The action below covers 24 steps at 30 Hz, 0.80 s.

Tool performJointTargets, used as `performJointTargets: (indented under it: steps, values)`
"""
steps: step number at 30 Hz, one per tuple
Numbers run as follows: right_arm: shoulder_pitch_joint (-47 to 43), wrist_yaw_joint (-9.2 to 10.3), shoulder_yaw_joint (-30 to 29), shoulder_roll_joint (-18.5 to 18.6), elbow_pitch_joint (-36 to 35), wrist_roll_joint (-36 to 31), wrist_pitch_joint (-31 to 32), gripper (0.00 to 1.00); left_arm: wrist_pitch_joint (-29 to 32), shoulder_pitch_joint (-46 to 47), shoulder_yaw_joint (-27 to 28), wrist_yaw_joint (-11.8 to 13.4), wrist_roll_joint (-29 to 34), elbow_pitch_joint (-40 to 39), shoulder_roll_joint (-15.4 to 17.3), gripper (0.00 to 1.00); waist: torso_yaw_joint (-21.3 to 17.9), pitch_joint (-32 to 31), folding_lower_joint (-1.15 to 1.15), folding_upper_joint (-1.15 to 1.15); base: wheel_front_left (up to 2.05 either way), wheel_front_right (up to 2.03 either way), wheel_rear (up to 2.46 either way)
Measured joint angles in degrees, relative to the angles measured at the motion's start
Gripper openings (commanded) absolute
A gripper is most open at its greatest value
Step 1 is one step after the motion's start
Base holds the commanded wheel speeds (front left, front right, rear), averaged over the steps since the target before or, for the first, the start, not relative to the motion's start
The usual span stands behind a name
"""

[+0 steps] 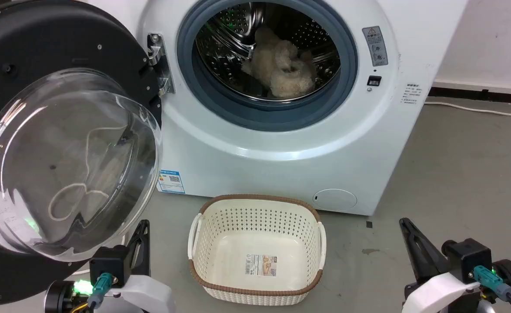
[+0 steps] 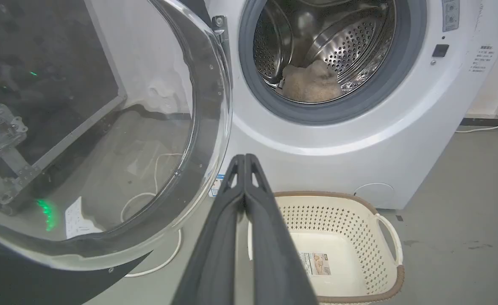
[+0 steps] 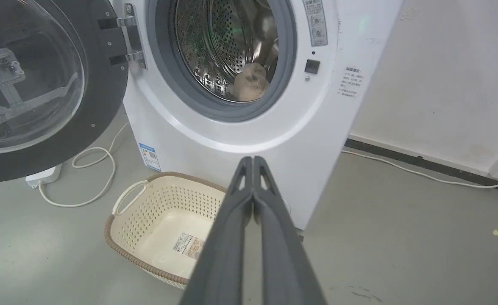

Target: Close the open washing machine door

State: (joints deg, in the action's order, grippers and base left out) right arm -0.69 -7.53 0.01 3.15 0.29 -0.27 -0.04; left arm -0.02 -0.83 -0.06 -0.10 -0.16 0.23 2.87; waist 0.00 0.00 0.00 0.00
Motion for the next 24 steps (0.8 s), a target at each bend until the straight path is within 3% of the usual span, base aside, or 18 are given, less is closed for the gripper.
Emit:
performJointTargets:
  steps: [23, 24]
  values:
    - [0.01, 0.00, 0.00, 0.00, 0.00, 0.00, 0.00, 0.00, 0.00, 0.01, 0.00, 0.01, 0.00, 0.00, 0.00, 0.00, 0.00, 0.00, 0.00, 0.00, 0.00, 0.00, 0.00]
    - [-0.02, 0.00, 0.01, 0.01, 0.04, 0.00, 0.00, 1.00, 0.00, -0.04, -0.03, 0.00, -0.01, 0.05, 0.00, 1.00, 0.00, 0.00, 0.00, 0.00, 0.00, 0.00, 0.00]
